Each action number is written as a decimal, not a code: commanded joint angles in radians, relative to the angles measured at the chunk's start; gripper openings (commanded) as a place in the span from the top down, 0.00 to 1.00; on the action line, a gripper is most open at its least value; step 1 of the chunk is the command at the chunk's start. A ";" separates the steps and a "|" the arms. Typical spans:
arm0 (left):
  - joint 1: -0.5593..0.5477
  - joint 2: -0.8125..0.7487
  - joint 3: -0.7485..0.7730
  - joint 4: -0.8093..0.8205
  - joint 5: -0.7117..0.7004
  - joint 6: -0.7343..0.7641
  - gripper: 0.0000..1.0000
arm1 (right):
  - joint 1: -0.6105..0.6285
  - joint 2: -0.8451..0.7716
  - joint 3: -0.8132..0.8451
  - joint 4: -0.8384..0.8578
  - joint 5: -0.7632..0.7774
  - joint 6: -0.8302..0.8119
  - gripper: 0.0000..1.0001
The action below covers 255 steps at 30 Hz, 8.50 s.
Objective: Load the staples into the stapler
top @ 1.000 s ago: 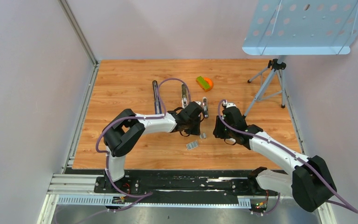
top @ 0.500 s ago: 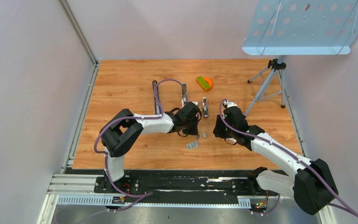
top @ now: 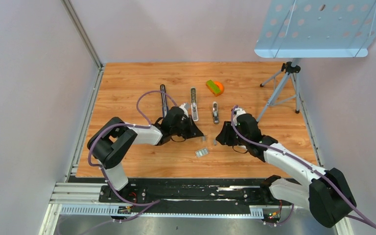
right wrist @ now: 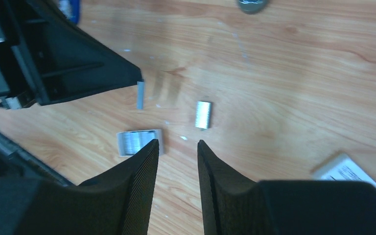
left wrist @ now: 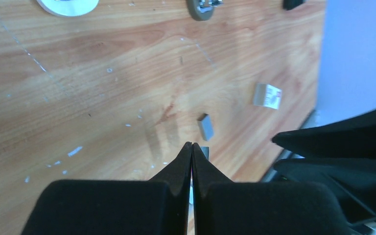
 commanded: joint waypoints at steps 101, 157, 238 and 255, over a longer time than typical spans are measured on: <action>0.123 -0.016 -0.266 1.285 0.469 -0.351 0.73 | -0.082 0.080 -0.158 1.069 -0.736 0.396 0.81; 0.230 -0.799 0.124 -0.941 -0.472 0.777 0.00 | -0.072 0.514 0.546 -0.193 0.104 -0.203 0.79; 0.230 -0.811 0.127 -0.939 -0.446 0.793 0.00 | -0.050 0.715 0.583 -0.055 0.133 -0.356 0.79; 0.230 -0.815 0.126 -0.940 -0.446 0.793 0.00 | -0.050 0.729 0.558 -0.047 0.133 -0.359 0.79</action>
